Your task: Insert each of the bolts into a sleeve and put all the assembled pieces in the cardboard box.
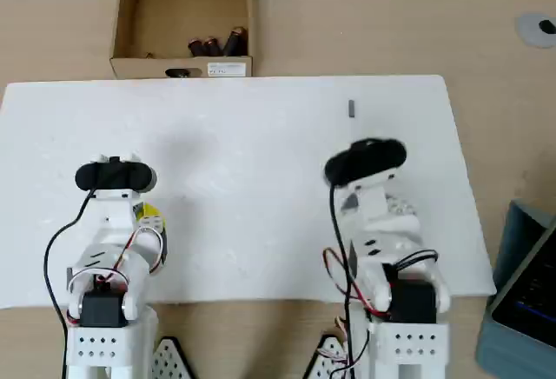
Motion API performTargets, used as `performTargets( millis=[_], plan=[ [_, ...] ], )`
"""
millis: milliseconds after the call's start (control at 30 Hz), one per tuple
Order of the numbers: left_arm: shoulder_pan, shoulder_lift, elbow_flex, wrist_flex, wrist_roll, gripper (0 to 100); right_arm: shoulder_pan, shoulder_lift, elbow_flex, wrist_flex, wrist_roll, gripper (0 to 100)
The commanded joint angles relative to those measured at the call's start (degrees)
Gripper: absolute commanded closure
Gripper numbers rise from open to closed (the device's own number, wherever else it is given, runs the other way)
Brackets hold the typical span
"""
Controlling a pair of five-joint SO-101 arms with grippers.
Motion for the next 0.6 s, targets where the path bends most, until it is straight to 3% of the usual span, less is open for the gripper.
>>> performTargets(
  millis=[0,567],
  plan=[
    [0.7,-0.22,-0.18,-0.18,-0.53,100,-0.57,-5.58,4.53,-1.49,-0.09,98.9],
    [0.7,-0.22,-0.18,-0.18,-0.53,100,-3.74,-19.38,16.48,-0.62,-0.35,98.9]
  ],
)
